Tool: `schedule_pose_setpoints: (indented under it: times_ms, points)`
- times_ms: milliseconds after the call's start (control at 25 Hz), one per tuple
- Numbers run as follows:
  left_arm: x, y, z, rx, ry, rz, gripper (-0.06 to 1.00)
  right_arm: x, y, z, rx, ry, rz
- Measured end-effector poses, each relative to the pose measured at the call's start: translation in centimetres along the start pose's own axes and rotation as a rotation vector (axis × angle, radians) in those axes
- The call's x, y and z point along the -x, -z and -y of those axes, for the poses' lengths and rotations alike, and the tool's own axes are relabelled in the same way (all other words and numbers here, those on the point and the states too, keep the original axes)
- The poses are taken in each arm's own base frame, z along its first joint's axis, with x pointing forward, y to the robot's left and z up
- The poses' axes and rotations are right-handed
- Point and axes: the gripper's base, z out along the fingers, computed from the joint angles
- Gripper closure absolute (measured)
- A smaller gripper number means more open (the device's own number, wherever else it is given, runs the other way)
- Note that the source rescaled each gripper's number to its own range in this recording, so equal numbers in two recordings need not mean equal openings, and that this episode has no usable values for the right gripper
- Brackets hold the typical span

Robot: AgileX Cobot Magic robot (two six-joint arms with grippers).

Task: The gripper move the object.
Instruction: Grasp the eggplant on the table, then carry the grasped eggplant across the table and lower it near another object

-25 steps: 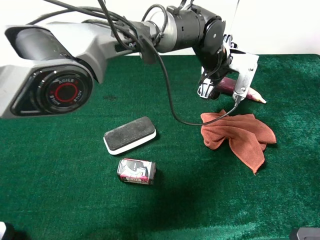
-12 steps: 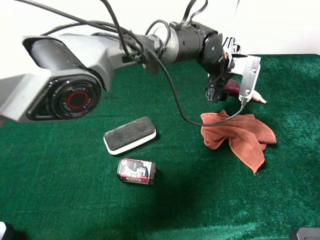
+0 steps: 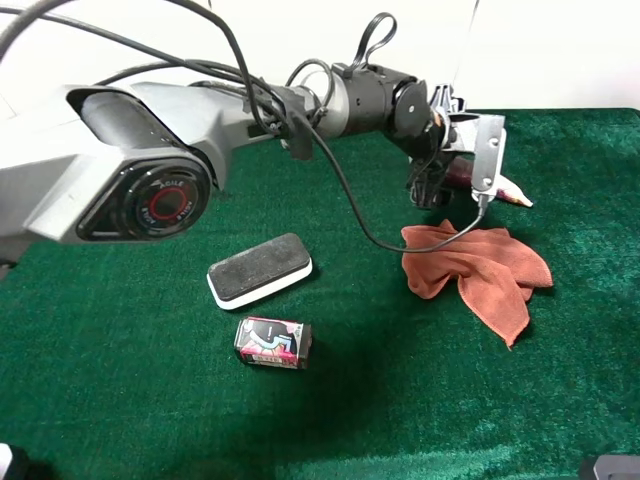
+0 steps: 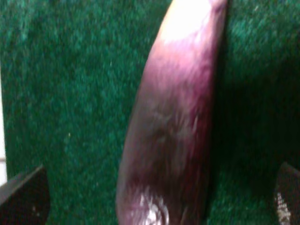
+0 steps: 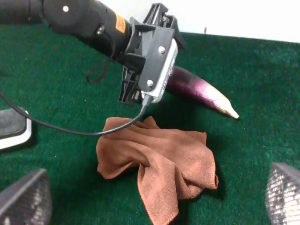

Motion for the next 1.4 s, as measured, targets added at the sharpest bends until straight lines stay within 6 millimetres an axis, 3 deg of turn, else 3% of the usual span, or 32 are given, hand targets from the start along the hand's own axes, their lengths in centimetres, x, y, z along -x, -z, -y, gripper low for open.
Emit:
schedule_pose_setpoints:
  times_ms: [440,600,880,1160,1400]
  points:
    - [-1.1,-0.8,0.2,0.019,0.08,0.012,0.03,0.0,0.0,0.0,-0.001,0.0,0.005]
    - [-1.1,-0.9,0.4,0.015,0.113,0.02,0.11,0.1,0.0,0.0,-0.002,0.0,0.007]
    - [-1.2,-1.0,0.6,-0.003,0.123,0.016,0.4,0.1,0.0,0.0,-0.002,0.0,0.007]
    - [-1.3,-1.1,0.8,0.001,0.121,0.016,0.93,0.1,0.0,0.0,-0.002,0.0,0.007]
    - [-1.3,-1.1,0.8,0.001,0.121,0.016,0.94,0.1,0.0,0.0,-0.003,0.0,0.008]
